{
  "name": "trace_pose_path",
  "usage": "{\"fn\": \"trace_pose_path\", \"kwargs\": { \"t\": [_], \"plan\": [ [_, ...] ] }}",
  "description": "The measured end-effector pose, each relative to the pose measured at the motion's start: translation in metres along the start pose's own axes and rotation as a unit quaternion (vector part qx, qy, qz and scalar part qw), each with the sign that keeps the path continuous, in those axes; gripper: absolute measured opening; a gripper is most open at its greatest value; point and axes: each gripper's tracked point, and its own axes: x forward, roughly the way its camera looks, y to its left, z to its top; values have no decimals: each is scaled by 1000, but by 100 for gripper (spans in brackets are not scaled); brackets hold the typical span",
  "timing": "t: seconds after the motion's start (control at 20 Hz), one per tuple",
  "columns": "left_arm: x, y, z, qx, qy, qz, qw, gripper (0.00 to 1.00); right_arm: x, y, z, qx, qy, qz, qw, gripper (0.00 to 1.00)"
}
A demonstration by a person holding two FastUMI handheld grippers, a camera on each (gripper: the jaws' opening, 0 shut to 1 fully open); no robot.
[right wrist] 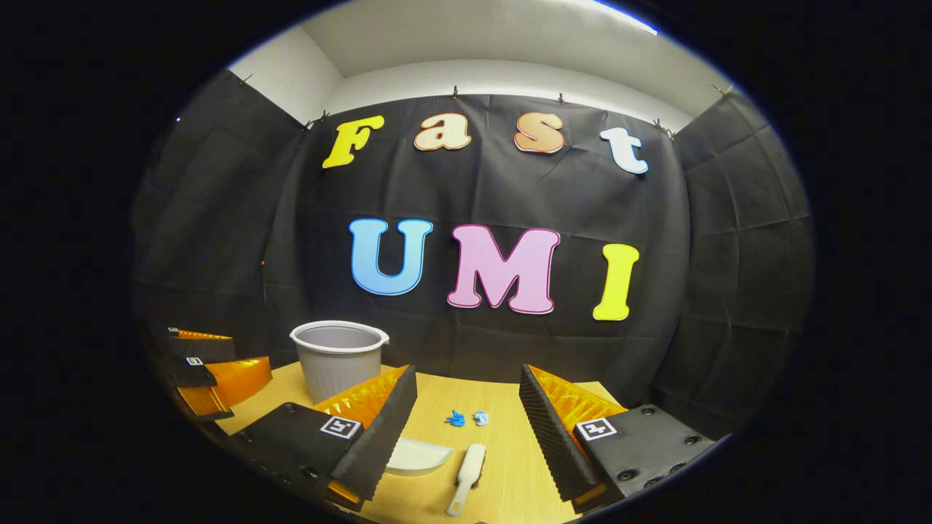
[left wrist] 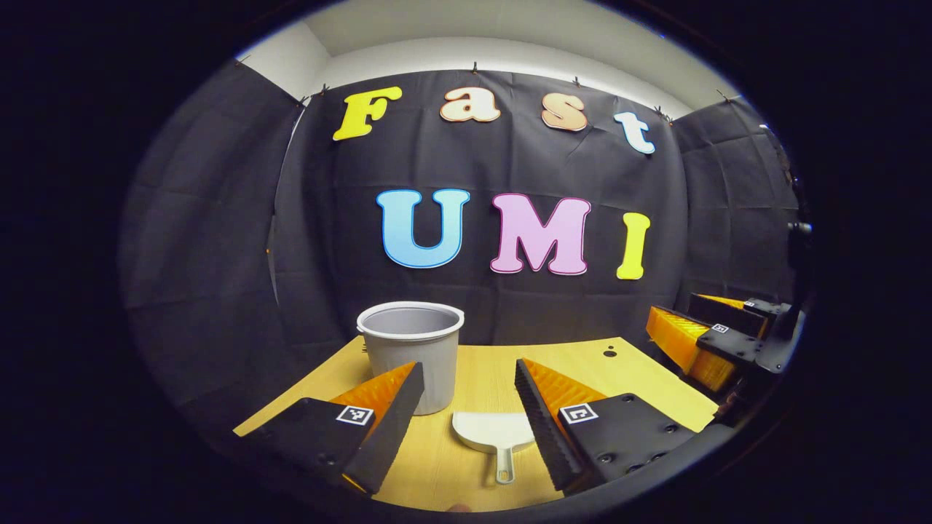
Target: Pick up the small broom and dustpan from the desktop, sweep the trash into the dustpan with the broom, and then empty the trash into the garbage bin.
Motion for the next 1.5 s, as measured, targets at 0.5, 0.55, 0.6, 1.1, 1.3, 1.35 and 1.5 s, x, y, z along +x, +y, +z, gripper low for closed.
{"fn": "trace_pose_path", "kwargs": {
  "t": [0.5,0.55,0.6,1.1,1.3,1.35,1.5],
  "plan": [
    [4,-24,-11,11,5,-40,999,76,-11,-11,0,2,5,-3,1000,91],
    [5,-29,-11,10,7,-43,999,76,-11,-14,1,2,5,-3,1000,91],
    [6,-32,-14,10,9,-45,999,76,-10,-15,2,1,5,-4,1000,91],
    [27,-36,-41,8,55,-42,998,76,2,-31,-14,-3,27,-10,1000,92],
    [47,-35,-81,20,105,-39,994,76,10,-38,-17,-3,30,-15,999,89],
    [52,-37,-96,19,123,-41,991,76,12,-40,-19,-6,32,-15,999,89],
    [66,-43,-136,13,192,-48,980,76,19,-45,-27,-13,40,-18,999,89]
  ]
}}
